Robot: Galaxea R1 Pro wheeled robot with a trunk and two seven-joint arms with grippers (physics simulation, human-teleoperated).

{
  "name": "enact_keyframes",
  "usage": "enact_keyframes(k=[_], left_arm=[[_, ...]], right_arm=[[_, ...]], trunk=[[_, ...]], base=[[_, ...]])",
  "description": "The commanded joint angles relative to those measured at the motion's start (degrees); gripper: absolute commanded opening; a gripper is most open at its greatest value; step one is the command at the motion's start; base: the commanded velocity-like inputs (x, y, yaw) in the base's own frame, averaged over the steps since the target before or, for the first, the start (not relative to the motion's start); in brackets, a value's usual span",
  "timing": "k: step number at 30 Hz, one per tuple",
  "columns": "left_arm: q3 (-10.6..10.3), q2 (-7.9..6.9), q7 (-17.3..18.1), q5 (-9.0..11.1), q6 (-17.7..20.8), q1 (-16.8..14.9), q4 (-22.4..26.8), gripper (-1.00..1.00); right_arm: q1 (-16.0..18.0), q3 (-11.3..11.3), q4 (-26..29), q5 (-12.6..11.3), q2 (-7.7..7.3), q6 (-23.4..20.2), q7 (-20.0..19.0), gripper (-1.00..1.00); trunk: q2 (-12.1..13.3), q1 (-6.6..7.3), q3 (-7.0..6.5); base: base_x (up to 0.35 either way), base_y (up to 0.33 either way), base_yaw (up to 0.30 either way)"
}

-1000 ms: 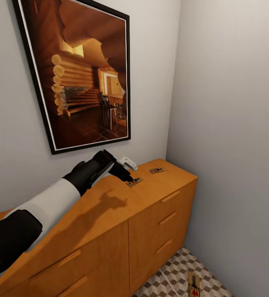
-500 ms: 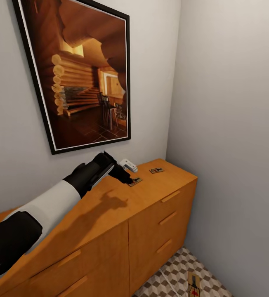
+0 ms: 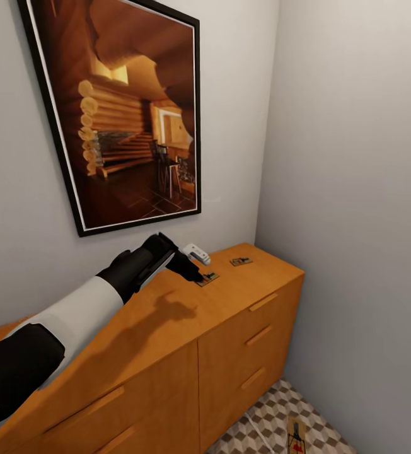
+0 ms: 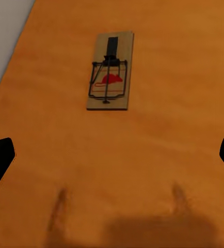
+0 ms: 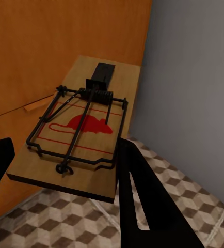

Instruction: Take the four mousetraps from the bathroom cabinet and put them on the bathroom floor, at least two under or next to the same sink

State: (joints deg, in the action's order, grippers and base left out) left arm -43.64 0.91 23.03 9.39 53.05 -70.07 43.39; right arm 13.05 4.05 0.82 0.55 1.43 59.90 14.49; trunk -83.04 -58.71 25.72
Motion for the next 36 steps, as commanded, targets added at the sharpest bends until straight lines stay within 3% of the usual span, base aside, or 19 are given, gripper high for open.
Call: enact_keyframes(k=[1, 14, 18, 21, 27, 31, 33, 36], left_arm=[[-0.13, -0.03, -0.27, 0.54, 0.30, -0.07, 0.03, 1.00], [-0.14, -0.03, -0.27, 0.54, 0.30, 0.08, 0.02, 1.00], [-0.17, -0.03, -0.27, 0.54, 0.28, 0.11, 0.02, 1.00], [-0.19, -0.03, -0.27, 0.54, -0.55, 0.11, 0.02, 1.00], [-0.20, -0.05, 0.20, 0.59, -2.61, 0.13, -0.64, 1.00], [-0.10, -0.18, 5.32, 0.55, -3.49, 0.16, -0.86, 1.00], [-0.06, -0.72, 9.68, 0.48, -6.96, 0.16, -1.13, 1.00], [-0.05, -1.84, 12.85, 0.46, -10.33, 0.18, -1.28, 1.00]], right_arm=[[0.04, 0.43, -0.03, 0.05, 0.00, 0.10, 0.54, -1.00], [0.04, 0.43, -0.03, 0.06, -0.04, 0.10, 0.50, -1.00], [0.01, 0.43, -0.09, 0.19, -0.72, 0.10, -0.02, -1.00], [-0.19, 0.43, -0.11, 0.46, -2.04, 0.10, -1.60, -1.00], [-0.72, 0.43, -0.12, 1.32, -3.64, 0.10, -8.55, -1.00], [-0.74, 0.43, -0.12, 1.36, -3.77, 0.10, -9.15, -1.00], [-0.75, 0.43, -0.12, 1.38, -3.79, 0.10, -9.25, -1.00], [-0.75, 0.43, -0.12, 1.38, -3.80, 0.10, -9.29, -1.00]], trunk=[[-0.04, -0.01, 0.08], [-0.04, -0.01, 0.10], [-0.04, -0.01, 0.10], [-0.04, -0.01, 0.10], [-0.04, -0.01, 0.10], [-0.04, -0.01, 0.10], [-0.04, -0.01, 0.10], [-0.04, -0.01, 0.10]], base=[[0.150, 0.097, 0.000], [0.032, 0.020, 0.000], [0.000, 0.000, 0.000], [0.000, 0.000, 0.000], [0.000, 0.000, 0.000], [0.000, 0.000, 0.000], [0.000, 0.000, 0.000], [0.000, 0.000, 0.000]])
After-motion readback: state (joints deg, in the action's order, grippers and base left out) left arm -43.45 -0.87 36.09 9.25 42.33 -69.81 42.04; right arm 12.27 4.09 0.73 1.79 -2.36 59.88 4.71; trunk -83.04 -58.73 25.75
